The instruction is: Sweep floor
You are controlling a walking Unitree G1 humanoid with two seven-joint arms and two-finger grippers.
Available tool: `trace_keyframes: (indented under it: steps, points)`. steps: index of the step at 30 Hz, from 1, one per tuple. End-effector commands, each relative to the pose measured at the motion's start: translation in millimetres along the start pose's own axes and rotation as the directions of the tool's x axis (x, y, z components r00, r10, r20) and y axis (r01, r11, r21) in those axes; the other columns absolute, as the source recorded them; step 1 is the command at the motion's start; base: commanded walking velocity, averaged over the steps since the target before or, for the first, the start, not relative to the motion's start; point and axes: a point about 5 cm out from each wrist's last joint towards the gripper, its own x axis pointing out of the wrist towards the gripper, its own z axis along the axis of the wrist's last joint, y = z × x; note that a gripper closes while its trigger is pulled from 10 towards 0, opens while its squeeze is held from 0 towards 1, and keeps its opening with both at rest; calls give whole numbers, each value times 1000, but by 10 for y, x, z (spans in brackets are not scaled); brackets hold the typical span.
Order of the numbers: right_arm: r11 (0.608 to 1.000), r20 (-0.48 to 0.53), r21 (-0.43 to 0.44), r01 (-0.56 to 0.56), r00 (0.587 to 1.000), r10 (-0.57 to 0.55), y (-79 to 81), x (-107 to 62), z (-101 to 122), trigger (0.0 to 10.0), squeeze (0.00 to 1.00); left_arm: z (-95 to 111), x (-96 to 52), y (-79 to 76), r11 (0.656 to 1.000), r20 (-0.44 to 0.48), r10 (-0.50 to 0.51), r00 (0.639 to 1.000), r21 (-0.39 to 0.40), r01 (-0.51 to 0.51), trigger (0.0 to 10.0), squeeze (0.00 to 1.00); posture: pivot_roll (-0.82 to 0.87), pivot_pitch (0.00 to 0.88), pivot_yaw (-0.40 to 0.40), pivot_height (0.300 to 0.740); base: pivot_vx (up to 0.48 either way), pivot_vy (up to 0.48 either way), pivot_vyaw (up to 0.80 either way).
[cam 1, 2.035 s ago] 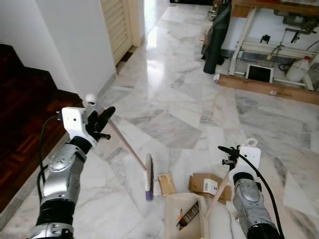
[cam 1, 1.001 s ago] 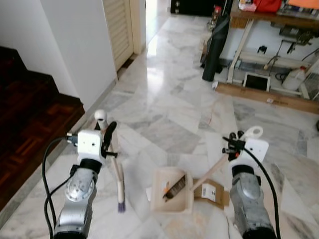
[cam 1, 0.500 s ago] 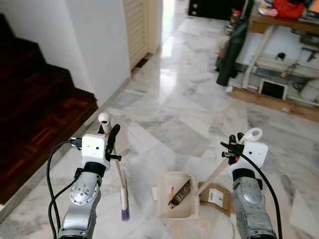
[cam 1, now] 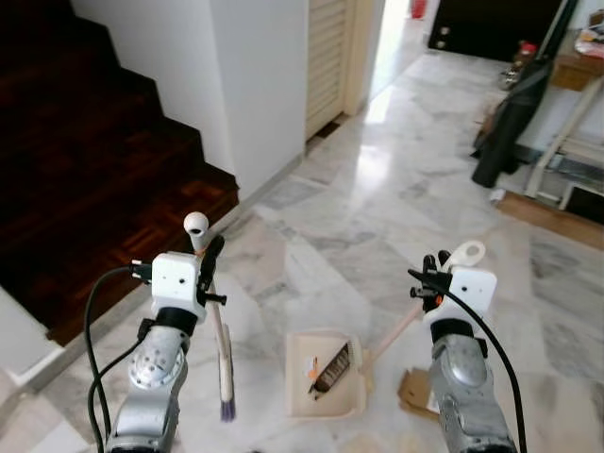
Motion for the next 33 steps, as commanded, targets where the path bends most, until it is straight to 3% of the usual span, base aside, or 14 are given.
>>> trace_keyframes:
  steps: [1,33]
  points:
    - [1000,49,3,-8,999,8,31,30,117,10000,0,66,-1,17,1000,41,-5,999,24,4,10000,0,86,0,-2,740,0,0,625]
    - [999,28,30,-31,999,30,108,18,73,10000,0,-39,-17,7,1000,-11,-11,1000,14,11,10000,0,83,0,1,740,0,0,622]
